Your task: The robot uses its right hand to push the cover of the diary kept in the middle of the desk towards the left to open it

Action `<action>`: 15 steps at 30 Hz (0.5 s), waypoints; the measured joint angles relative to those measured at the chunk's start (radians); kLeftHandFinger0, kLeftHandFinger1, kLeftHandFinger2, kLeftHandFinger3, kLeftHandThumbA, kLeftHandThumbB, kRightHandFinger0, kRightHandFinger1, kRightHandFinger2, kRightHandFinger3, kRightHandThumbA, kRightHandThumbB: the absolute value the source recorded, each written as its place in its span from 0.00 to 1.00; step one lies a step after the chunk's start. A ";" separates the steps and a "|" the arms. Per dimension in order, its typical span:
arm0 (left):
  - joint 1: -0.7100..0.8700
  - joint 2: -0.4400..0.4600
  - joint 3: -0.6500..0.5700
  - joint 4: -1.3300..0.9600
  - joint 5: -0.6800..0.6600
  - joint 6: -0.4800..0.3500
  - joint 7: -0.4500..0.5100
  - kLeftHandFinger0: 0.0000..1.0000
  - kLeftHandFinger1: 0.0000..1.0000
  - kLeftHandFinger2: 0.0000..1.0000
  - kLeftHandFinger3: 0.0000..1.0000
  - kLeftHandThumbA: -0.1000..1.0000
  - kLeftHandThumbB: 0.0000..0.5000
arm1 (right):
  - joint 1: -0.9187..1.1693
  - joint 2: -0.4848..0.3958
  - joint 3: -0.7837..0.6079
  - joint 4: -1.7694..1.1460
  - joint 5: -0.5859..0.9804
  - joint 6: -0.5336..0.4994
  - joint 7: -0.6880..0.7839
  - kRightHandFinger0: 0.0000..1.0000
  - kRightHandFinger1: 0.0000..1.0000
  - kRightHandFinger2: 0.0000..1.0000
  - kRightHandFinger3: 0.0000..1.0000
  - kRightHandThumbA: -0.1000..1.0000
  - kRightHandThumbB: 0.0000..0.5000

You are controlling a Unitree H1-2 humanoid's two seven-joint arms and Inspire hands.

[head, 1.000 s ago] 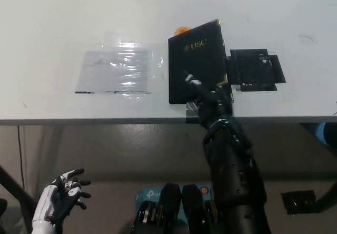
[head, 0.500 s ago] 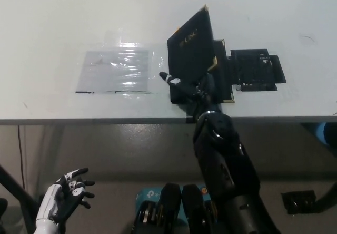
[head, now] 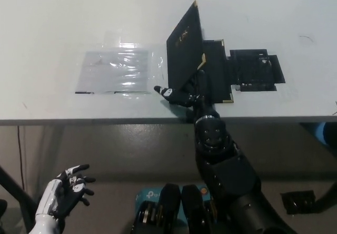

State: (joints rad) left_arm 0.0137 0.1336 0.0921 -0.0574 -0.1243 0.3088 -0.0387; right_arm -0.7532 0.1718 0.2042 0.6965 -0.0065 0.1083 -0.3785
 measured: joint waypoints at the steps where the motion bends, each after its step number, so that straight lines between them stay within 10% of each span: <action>1: -0.003 0.001 -0.003 0.000 0.000 0.001 -0.002 0.32 0.39 0.49 0.67 0.35 0.69 | 0.000 -0.003 0.017 0.008 -0.017 -0.005 0.001 1.00 0.99 0.97 1.00 1.00 0.34; 2: -0.006 0.002 -0.006 0.000 0.000 0.002 -0.004 0.32 0.39 0.48 0.66 0.34 0.70 | 0.000 -0.006 0.030 0.016 -0.027 -0.007 0.003 1.00 1.00 0.98 1.00 1.00 0.34; 3: -0.010 0.004 -0.008 0.000 0.001 0.003 -0.006 0.32 0.39 0.48 0.65 0.34 0.69 | 0.003 -0.007 0.049 0.025 -0.041 -0.008 0.008 0.53 0.57 0.63 1.00 1.00 0.37; 5: -0.015 0.007 -0.012 0.000 0.001 0.005 -0.010 0.32 0.39 0.48 0.66 0.32 0.67 | 0.007 -0.009 0.090 0.045 -0.071 -0.015 0.017 0.03 0.07 0.21 0.90 1.00 0.29; 6: -0.016 0.010 -0.014 0.000 0.002 0.006 -0.011 0.32 0.39 0.48 0.67 0.31 0.68 | 0.007 -0.012 0.108 0.052 -0.086 -0.020 0.018 0.00 0.00 0.11 0.85 1.00 0.29; 10: -0.025 0.018 -0.025 0.000 0.003 0.010 -0.016 0.30 0.39 0.48 0.67 0.33 0.75 | 0.007 -0.044 0.192 0.069 -0.157 -0.043 0.024 0.03 0.14 0.29 1.00 1.00 0.35; 11: -0.028 0.018 -0.029 0.000 0.004 0.011 -0.016 0.29 0.37 0.47 0.63 0.34 0.77 | 0.007 -0.046 0.204 0.074 -0.173 -0.048 0.025 0.39 0.55 0.65 1.00 1.00 0.34; 13: -0.031 0.018 -0.036 0.000 0.007 0.012 -0.016 0.27 0.35 0.45 0.62 0.34 0.80 | 0.007 -0.046 0.222 0.073 -0.195 -0.051 0.026 0.36 0.50 0.62 1.00 1.00 0.33; 14: -0.032 0.018 -0.040 0.000 0.010 0.012 -0.018 0.25 0.34 0.43 0.58 0.33 0.83 | 0.005 -0.046 0.231 0.074 -0.210 -0.052 0.026 0.01 0.02 0.14 1.00 1.00 0.31; 15: -0.033 0.018 -0.042 0.000 0.012 0.012 -0.018 0.24 0.33 0.43 0.58 0.32 0.81 | 0.004 -0.046 0.240 0.074 -0.223 -0.054 0.026 0.00 0.01 0.12 1.00 1.00 0.36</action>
State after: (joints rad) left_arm -0.0196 0.1513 0.0500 -0.0570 -0.1123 0.3211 -0.0568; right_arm -0.7493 0.1254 0.4445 0.7707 -0.2297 0.0546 -0.3527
